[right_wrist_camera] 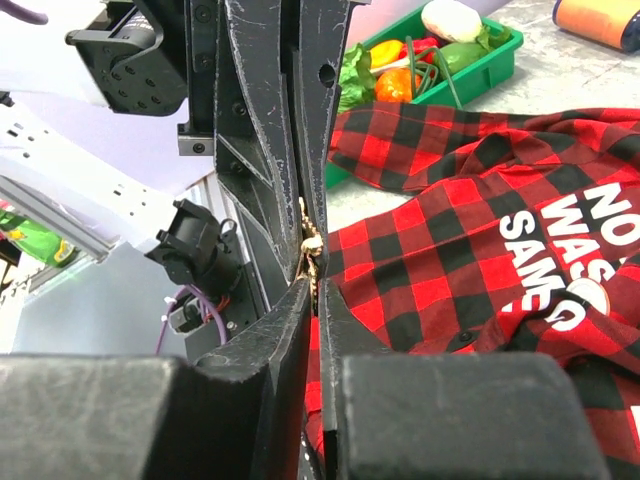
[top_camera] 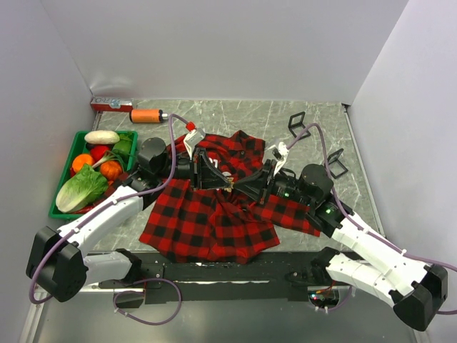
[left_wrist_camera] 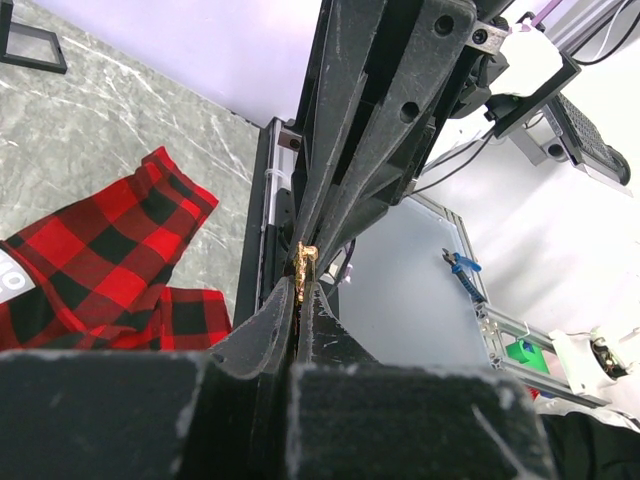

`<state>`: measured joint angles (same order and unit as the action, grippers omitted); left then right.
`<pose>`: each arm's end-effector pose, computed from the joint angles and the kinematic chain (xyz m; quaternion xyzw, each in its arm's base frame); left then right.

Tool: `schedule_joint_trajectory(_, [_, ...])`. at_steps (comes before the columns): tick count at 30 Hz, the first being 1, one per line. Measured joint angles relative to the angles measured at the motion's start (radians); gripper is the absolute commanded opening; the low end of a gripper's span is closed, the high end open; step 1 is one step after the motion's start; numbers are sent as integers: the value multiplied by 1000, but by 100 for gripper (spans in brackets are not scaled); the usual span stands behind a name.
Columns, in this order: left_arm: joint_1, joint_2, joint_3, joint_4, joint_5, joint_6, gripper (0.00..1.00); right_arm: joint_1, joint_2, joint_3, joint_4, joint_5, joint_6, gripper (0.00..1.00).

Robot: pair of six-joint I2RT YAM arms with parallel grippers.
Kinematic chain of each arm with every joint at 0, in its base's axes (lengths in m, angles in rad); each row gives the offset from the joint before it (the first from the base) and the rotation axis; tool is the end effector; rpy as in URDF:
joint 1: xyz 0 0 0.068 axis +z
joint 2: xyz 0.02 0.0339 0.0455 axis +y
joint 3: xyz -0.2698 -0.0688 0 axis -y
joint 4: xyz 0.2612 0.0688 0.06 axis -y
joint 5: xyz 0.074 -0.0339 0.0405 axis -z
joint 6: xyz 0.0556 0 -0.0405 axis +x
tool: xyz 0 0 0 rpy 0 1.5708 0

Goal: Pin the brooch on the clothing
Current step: Pass from the left arm to the right

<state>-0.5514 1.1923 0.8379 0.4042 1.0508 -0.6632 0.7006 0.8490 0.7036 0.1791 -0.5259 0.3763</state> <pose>0.2197 -0.1918 0.3349 0.3295 0.6157 -0.6416 0.3174 0.1585 0.1702 0.3417 -0.2928 0.6322 0.5111 0.5033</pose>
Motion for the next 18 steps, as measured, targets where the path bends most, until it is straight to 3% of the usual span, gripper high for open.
schedule_joint_trajectory(4, [-1,0,0,3,2,-1,1,0,-2,0,-1,-1,-4,0])
schedule_joint_trajectory(8, [-4,0,0,0,3,2,2,-3,-2,0,-2,-10,-5,0])
schedule_joint_trajectory(9, [-5,0,0,-2,3,2,7,-3,-2,0,-2,-13,-5,0])
schedule_joint_trajectory(10, [-6,0,0,-3,6,5,25,-5,-2,0,-4,-18,-6,0])
schedule_joint_trajectory(12, [-7,0,0,-8,6,19,34,-12,-3,0,-9,-30,-8,0])
schedule_joint_trajectory(16, [-10,0,3,-67,-5,66,74,-61,-10,19,-63,-108,-16,0])
schedule_joint_trajectory(18, [-10,0,14,-108,-10,101,76,-111,-9,50,-103,-165,-23,0])
